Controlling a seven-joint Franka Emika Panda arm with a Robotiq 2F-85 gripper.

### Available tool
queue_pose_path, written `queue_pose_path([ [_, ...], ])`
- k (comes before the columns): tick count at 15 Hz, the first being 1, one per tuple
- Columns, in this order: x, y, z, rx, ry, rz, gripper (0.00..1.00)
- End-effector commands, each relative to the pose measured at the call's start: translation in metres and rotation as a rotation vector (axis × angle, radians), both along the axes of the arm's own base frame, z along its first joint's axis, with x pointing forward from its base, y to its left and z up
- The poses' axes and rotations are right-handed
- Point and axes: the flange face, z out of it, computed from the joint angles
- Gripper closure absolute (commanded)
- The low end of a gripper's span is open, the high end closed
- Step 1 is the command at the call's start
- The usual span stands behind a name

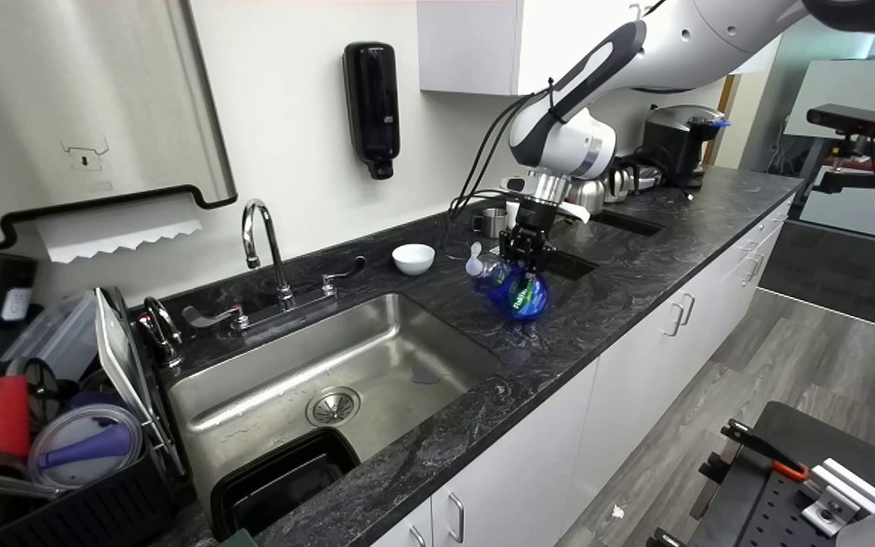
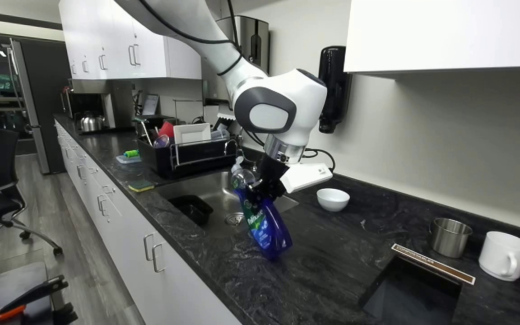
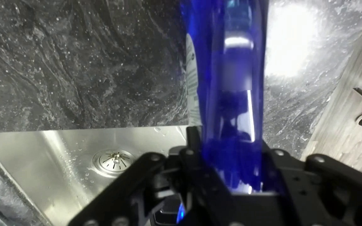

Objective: Pour some of the soap in the sink

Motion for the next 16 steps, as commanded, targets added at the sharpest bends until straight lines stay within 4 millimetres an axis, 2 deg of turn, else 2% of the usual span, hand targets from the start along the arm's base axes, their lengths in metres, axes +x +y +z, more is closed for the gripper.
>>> queue_pose_path([
  [1, -0.004, -0.005, -0.027, -0.081, 0.022, 0.012, 0.86],
  [5, -0.007, -0.006, -0.052, -0.119, 0.052, 0.023, 0.86],
  [16, -0.002, 0.001, -0.048, -0.153, 0.052, 0.026, 0.86],
])
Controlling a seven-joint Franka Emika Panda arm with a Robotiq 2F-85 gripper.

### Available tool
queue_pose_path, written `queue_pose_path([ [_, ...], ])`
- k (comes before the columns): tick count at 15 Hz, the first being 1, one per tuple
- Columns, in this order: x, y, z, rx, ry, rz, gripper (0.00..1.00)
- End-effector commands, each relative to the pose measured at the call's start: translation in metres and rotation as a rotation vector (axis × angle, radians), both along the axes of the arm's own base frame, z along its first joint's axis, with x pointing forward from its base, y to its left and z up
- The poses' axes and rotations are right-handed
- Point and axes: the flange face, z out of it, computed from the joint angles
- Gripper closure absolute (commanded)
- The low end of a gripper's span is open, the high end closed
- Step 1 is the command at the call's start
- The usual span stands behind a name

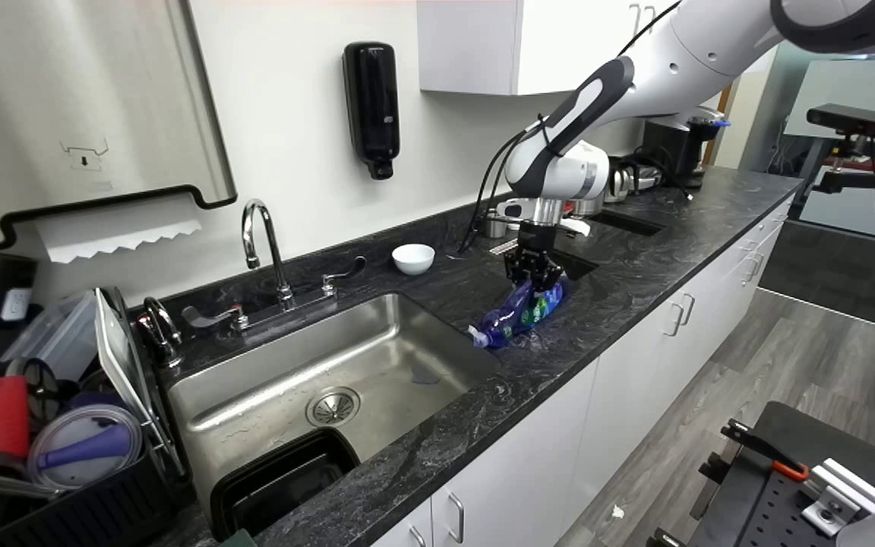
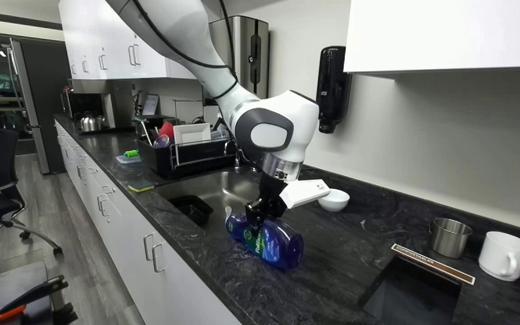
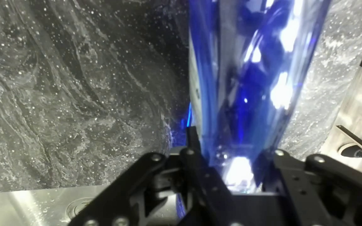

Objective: Pour some of the soap in the sink

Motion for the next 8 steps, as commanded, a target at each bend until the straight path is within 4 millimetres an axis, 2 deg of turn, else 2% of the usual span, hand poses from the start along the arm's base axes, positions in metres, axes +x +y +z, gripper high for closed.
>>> queue_pose_path([
  [1, 0.0017, 0.0012, -0.0067, -0.035, -0.009, -0.004, 0.86],
  [8, 0.0049, 0.0052, -0.0066, -0.054, -0.002, -0.004, 0.86],
])
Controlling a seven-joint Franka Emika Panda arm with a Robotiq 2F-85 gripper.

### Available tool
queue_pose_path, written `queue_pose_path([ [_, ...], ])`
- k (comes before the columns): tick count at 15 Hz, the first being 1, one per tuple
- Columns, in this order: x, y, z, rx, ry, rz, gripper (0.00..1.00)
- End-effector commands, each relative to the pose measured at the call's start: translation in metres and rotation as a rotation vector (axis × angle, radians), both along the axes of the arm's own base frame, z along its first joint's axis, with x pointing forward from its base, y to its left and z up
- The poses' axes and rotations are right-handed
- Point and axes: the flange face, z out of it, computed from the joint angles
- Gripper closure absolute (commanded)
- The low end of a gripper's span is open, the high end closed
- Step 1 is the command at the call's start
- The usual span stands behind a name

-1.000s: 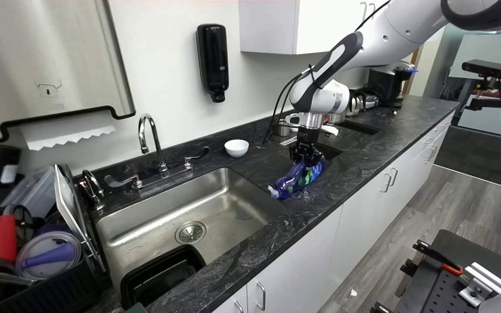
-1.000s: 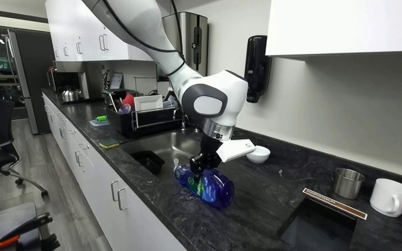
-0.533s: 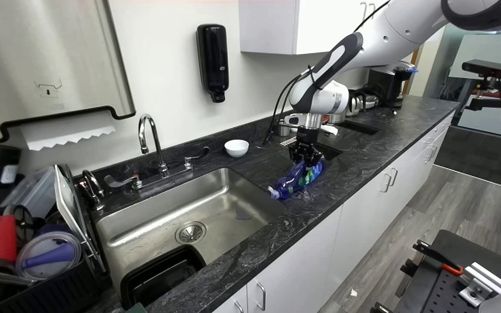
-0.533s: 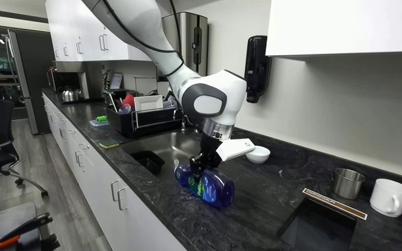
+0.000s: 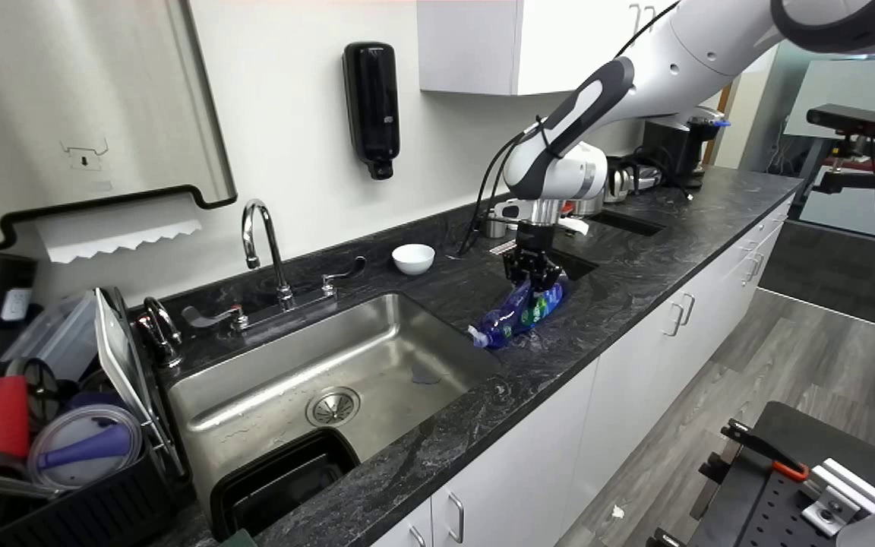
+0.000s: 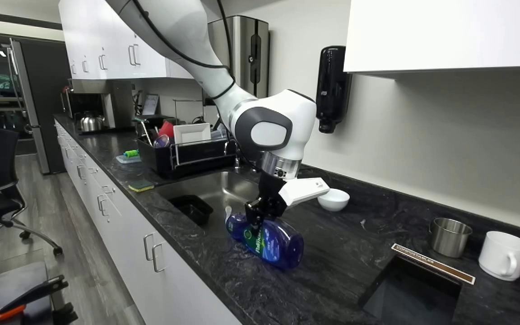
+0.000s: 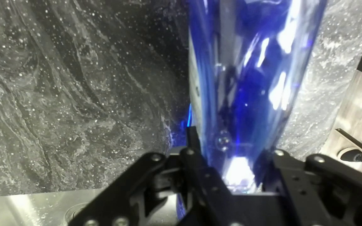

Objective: Pour some of the soap in the sink

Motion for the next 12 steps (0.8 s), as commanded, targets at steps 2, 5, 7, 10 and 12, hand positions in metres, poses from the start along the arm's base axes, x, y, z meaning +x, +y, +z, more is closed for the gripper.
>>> queue_pose_path([
  [2, 0.0037, 0.0011, -0.0076, -0.03, -0.008, -0.005, 0.86],
  [5, 0.0045, 0.0012, -0.0078, -0.03, -0.009, -0.006, 0.86],
  [7, 0.0049, 0.0011, -0.008, -0.029, -0.009, -0.008, 0.86],
  [10, 0.0052, 0.0006, -0.008, -0.027, -0.009, -0.011, 0.86],
  [12, 0.0052, 0.0001, -0.0079, -0.025, -0.01, -0.013, 0.86],
])
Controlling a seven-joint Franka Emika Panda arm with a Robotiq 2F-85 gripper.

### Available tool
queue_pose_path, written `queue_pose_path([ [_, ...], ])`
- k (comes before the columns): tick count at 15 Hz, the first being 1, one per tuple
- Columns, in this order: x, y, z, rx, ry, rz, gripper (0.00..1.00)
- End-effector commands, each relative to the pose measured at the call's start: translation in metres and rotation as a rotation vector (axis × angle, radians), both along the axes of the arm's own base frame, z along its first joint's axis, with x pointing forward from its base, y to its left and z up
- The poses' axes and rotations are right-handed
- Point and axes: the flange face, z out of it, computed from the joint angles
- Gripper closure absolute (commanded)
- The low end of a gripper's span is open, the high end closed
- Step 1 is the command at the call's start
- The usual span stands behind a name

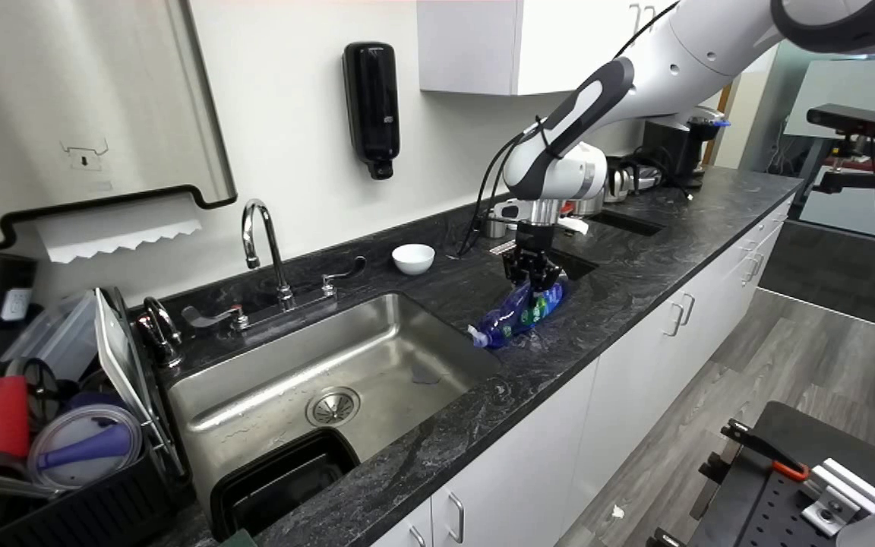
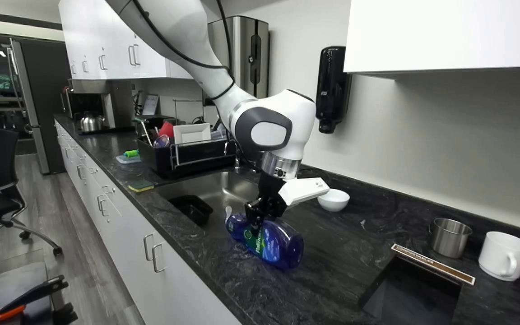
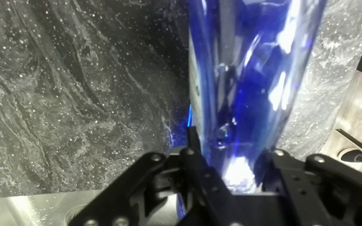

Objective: Pour some of the soap in the sink

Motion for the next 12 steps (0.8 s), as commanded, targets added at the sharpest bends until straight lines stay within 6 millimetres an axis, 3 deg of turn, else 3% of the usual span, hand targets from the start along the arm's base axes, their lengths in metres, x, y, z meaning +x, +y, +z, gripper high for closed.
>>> queue_pose_path([
  [1, 0.0046, -0.0009, -0.0078, -0.02, -0.011, -0.01, 0.86],
  [5, 0.0031, -0.0011, -0.0072, -0.009, -0.006, -0.008, 0.83],
  [6, 0.0025, -0.0011, -0.0074, -0.006, -0.003, -0.007, 0.45],
  [7, 0.0022, -0.0011, -0.0075, -0.004, -0.002, -0.007, 0.37],
  [9, 0.0011, 0.0004, -0.0088, 0.001, 0.004, -0.002, 0.31],
  [12, -0.0013, 0.0032, -0.0171, 0.006, 0.024, 0.007, 0.08],
])
